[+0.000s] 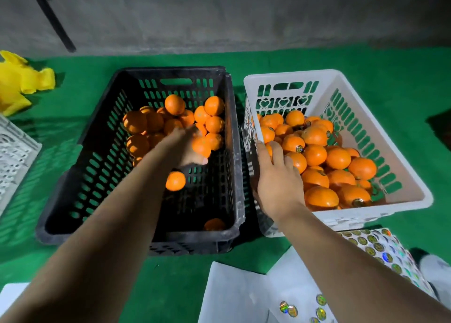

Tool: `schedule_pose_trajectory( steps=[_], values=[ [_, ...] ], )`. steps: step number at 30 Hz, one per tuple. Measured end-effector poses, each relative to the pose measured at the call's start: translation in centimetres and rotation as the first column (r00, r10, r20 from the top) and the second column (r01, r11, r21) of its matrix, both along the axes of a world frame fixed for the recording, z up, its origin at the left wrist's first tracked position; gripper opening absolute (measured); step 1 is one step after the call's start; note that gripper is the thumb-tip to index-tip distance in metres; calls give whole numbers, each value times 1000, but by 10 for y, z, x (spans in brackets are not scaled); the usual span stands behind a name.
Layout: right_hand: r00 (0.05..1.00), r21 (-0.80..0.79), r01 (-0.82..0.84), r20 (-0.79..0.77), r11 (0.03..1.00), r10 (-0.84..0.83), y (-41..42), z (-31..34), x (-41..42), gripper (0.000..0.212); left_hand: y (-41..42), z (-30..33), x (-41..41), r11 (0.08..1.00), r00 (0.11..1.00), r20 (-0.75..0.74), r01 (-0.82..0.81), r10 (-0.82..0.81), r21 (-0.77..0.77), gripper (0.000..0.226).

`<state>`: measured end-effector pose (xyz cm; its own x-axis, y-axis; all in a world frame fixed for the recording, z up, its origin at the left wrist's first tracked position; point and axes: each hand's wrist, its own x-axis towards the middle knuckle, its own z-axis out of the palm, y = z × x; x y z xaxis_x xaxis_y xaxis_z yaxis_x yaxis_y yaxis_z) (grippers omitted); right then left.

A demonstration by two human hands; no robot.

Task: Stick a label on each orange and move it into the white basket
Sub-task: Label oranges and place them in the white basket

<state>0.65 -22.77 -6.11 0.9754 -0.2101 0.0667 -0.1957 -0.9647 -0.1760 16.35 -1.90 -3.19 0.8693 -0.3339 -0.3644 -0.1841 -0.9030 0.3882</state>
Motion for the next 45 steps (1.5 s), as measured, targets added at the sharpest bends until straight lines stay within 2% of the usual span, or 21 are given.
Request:
schedule_pose_trajectory(
  steps=[2, 4, 6, 8, 11, 14, 17, 19, 21, 24, 27, 29, 32, 35, 40, 42, 45],
  values=[
    [1000, -4, -10, 5, 1000, 10, 0, 0, 0, 89, 8, 26, -27, 958, 981, 162, -60, 109, -281, 89],
    [1000, -3, -15, -4, 1000, 15, 0, 0, 0, 92, 12, 43, -75, 887, 921, 321, -55, 223, -458, 81],
    [999, -13, -31, -10, 999, 31, -1, 1, -2, 97, 12, 49, -137, 871, 847, 458, -12, 270, -490, 76],
    [996, -6, -86, 33, 996, 86, -1, 5, -4, 86, 7, 50, -198, 861, 836, 496, 57, 236, -505, 74],
    [973, 10, -188, 135, 982, 185, 0, 9, -11, 64, -3, 31, -266, 799, 923, 361, 119, 129, -589, 75],
    [951, 96, -189, 266, 977, 158, -2, 10, -24, 52, -5, -4, -304, 780, 958, 282, 213, -49, -588, 73],
    [916, 232, -218, 384, 948, 116, -2, 1, -55, 45, -4, -57, -322, 730, 984, 39, 157, -177, -665, 71],
    [892, 368, -246, 449, 897, 60, -1, -12, -90, 42, -8, -94, -328, 768, 970, -113, 97, -216, -633, 72],
    [887, 438, -246, 461, 865, 19, -1, -33, -134, 39, -15, -123, -329, 846, 945, -215, 100, -245, -524, 73],
    [947, 416, -107, 318, 903, -35, -11, -80, -203, 38, -30, -150, -327, 912, 910, -232, 263, -343, -316, 72],
    [999, 414, 15, -37, 910, 0, -24, -121, -251, 38, -39, -167, -329, 905, 866, -290, 343, -408, -250, 70],
    [944, 413, 76, -324, 907, 68, -27, -132, -263, 48, -43, -173, -330, 901, 852, -301, 381, -429, -209, 71],
    [856, 304, 35, -500, 952, 128, -26, -140, -263, 74, -44, -176, -329, 905, 853, -307, 377, -423, -200, 70],
    [838, 93, -108, -527, 990, 141, -20, -143, -259, 77, -41, -175, -328, 909, 856, -313, 365, -412, -200, 71],
    [832, -50, -174, -541, 983, 120, -18, -139, -258, 61, -38, -174, -331, 920, 863, -321, 350, -390, -178, 79],
    [847, -30, -156, -518, 987, 118, -20, -140, -257, 47, -38, -175, -330, 921, 861, -331, 345, -387, -181, 81],
    [898, 112, -13, -436, 994, 61, -28, -143, -255, 21, -38, -175, -330, 924, 859, -344, 335, -379, -184, 86]
  ],
)
